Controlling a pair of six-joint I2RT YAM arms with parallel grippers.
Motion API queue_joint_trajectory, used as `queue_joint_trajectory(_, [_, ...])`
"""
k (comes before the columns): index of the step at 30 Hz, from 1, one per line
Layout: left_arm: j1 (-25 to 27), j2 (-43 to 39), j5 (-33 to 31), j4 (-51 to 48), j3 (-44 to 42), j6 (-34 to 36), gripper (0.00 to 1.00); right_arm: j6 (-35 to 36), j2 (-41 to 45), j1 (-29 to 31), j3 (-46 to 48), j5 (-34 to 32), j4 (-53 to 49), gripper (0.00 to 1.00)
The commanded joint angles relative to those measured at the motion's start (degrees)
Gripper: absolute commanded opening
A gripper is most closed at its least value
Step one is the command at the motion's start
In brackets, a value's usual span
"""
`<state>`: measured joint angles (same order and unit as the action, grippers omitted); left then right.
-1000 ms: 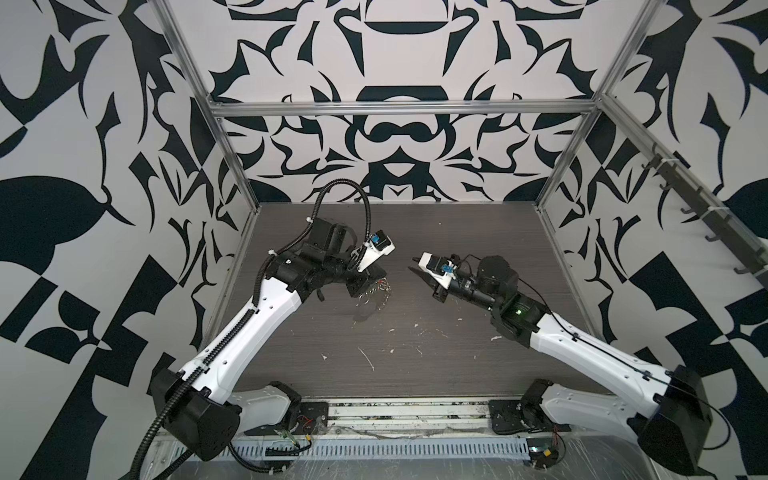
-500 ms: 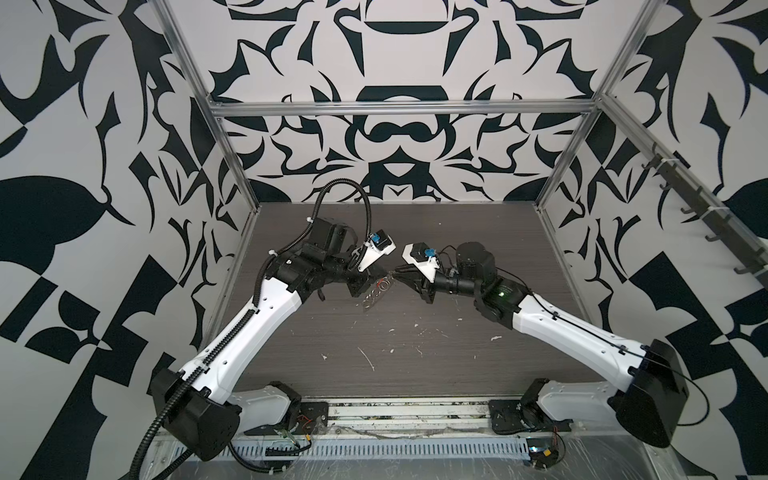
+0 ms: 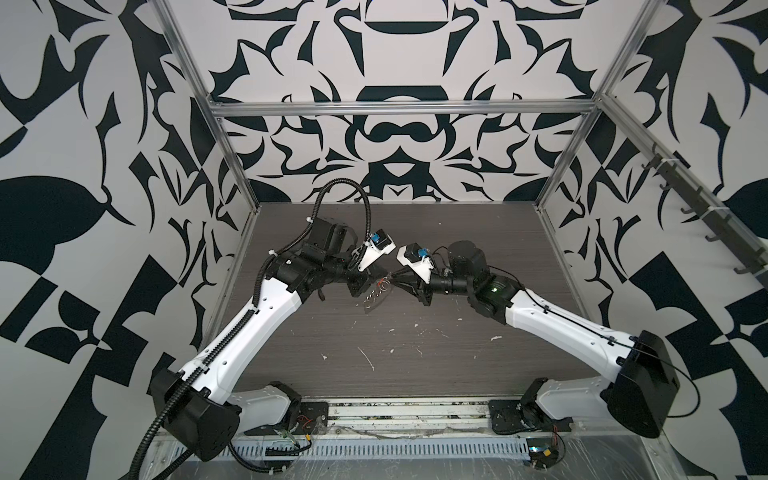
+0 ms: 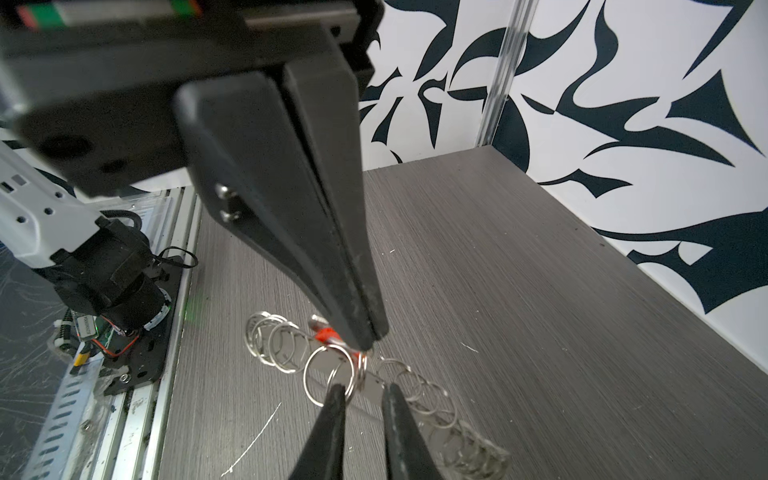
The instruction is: Remove the keys from the keyring
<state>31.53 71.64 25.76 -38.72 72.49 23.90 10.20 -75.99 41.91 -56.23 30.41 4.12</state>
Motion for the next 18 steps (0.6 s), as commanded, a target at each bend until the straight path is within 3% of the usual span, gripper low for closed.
queue_joint_trajectory(1, [0.1, -1.4, 1.4, 0.6, -0.6, -0.5, 0.0, -0.5, 0.8, -0.1, -2.8, 1.0, 1.6, 0.2])
queue_joint_trajectory(18, [0.2, -1.9, 1.3, 0.6, -0.7, -0.6, 0.0, -0.5, -1.9, -0.2, -4.4, 1.6, 0.5, 0.2])
